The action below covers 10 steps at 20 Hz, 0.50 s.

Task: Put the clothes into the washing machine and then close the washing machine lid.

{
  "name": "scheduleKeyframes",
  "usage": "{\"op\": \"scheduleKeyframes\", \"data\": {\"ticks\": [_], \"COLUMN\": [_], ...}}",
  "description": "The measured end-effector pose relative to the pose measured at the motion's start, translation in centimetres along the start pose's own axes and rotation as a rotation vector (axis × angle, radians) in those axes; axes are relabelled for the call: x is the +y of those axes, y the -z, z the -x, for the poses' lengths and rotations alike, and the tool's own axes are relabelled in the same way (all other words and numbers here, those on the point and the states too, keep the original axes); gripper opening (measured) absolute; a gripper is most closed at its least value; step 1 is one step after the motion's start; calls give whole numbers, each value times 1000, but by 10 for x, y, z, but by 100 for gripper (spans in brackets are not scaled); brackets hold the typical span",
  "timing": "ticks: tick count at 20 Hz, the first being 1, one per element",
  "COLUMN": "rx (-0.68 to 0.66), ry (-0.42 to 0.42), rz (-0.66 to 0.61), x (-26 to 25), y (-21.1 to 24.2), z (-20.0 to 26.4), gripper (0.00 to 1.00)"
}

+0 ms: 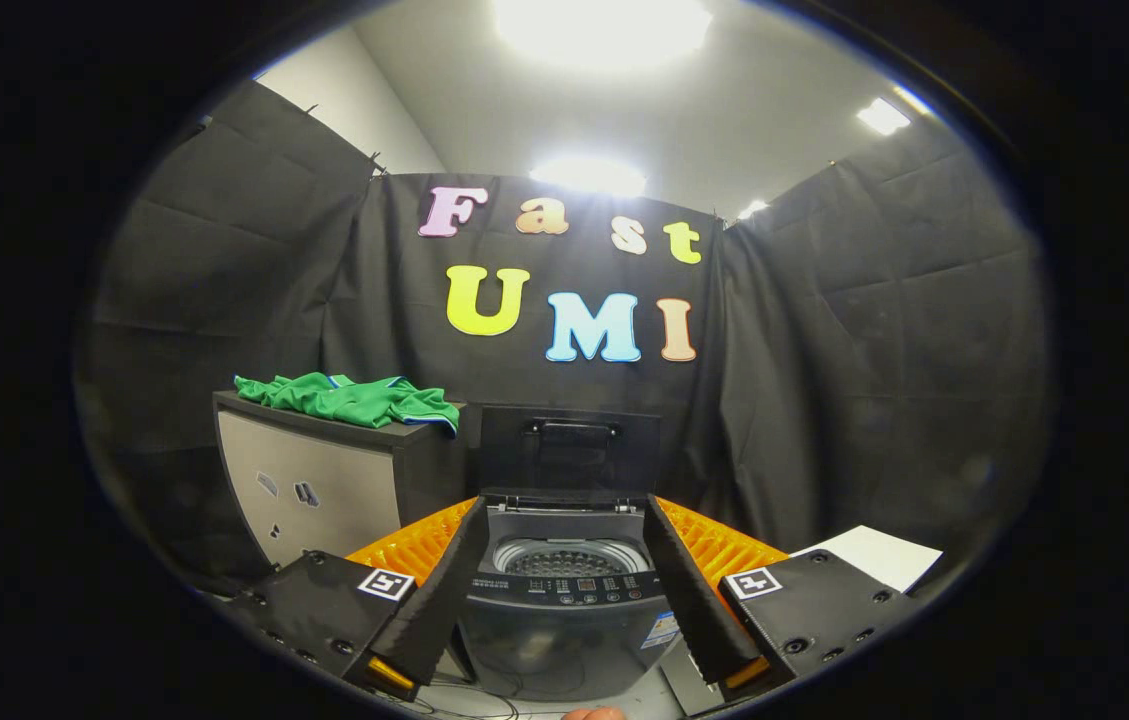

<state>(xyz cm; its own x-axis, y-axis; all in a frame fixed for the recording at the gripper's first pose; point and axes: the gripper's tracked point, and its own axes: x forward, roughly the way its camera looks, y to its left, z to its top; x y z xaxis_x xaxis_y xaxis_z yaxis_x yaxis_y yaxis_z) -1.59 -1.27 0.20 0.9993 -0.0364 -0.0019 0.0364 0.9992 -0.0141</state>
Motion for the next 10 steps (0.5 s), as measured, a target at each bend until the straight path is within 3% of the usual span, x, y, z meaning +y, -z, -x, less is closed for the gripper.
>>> {"op": "scheduleKeyframes", "data": {"ticks": [10], "rx": [-7], "ry": [-31], "rz": [-5], "x": [18], "y": [-18], "z": [-17], "gripper": [97]}}
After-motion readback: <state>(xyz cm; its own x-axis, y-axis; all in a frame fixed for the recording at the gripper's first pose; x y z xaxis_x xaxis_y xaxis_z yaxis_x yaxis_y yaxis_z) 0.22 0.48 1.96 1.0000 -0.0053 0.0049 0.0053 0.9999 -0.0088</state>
